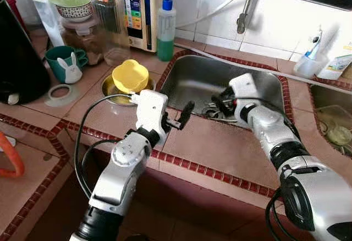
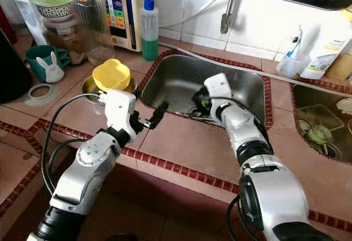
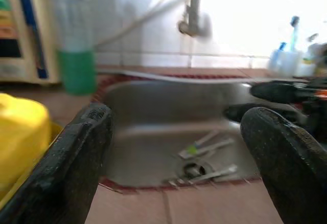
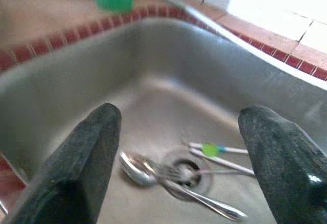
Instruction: Kitchen organization
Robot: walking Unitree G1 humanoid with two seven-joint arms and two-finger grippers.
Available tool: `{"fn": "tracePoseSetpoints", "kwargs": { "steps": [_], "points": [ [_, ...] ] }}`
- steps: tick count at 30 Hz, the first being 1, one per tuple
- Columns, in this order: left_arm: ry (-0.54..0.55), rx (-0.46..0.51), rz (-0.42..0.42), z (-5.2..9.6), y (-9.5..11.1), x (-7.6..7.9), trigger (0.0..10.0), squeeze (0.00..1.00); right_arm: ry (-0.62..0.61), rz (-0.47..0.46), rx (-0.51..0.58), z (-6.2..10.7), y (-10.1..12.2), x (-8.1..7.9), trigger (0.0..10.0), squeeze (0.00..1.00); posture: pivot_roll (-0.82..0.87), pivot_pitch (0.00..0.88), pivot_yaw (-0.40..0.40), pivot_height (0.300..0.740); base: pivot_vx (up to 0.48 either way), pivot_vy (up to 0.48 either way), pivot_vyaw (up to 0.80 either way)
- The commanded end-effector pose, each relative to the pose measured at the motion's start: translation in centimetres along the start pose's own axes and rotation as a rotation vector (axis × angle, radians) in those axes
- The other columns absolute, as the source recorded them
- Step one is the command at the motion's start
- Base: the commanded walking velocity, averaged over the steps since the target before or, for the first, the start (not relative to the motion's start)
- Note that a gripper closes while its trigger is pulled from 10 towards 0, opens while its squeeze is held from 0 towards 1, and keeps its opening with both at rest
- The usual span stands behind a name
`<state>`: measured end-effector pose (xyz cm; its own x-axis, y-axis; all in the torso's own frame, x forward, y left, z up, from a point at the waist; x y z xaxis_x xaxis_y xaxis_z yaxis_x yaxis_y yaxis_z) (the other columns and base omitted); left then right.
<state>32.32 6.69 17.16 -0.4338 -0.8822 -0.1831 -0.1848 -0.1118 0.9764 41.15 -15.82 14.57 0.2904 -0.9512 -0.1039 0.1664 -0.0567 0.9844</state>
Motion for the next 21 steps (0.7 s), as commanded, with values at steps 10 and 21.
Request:
{"fn": "tracePoseSetpoints", "kwargs": {
  "steps": [10, 21],
  "points": [
    [0.144, -0.007, -0.038, -1.6, 0.1, -3.0, 10.0, 0.0, 0.028, -0.307, 0.205, 2.7, 1.3, -1.7, 10.0, 1.0, 0.13, 0.002, -0.037, 0.74, 0.0, 0.0, 0.0],
    [0.37, -0.05, -0.072, -1.3, -0.6, -7.6, 10.0, 0.0, 0.004, -0.387, 0.268, 6.2, 1.9, -3.6, 10.0, 0.0, 0.11, 0.0, -0.035, 0.74, 0.0, 0.0, 0.0]
  ]
}}
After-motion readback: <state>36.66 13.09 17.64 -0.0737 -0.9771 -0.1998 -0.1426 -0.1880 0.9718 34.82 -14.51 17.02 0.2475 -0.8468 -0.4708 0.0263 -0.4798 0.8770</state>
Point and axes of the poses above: a point about 5 cm out from each wrist's last joint towards the gripper, its own z axis pointing back from the gripper into the wrist, its own y axis along the axis of the wrist's last joint, x = y × z, the point moved 2 cm from there along -z, pointing out of the wrist towards the gripper, and after that the axes turned 10 degrees about -z, right-handed, at the moved point
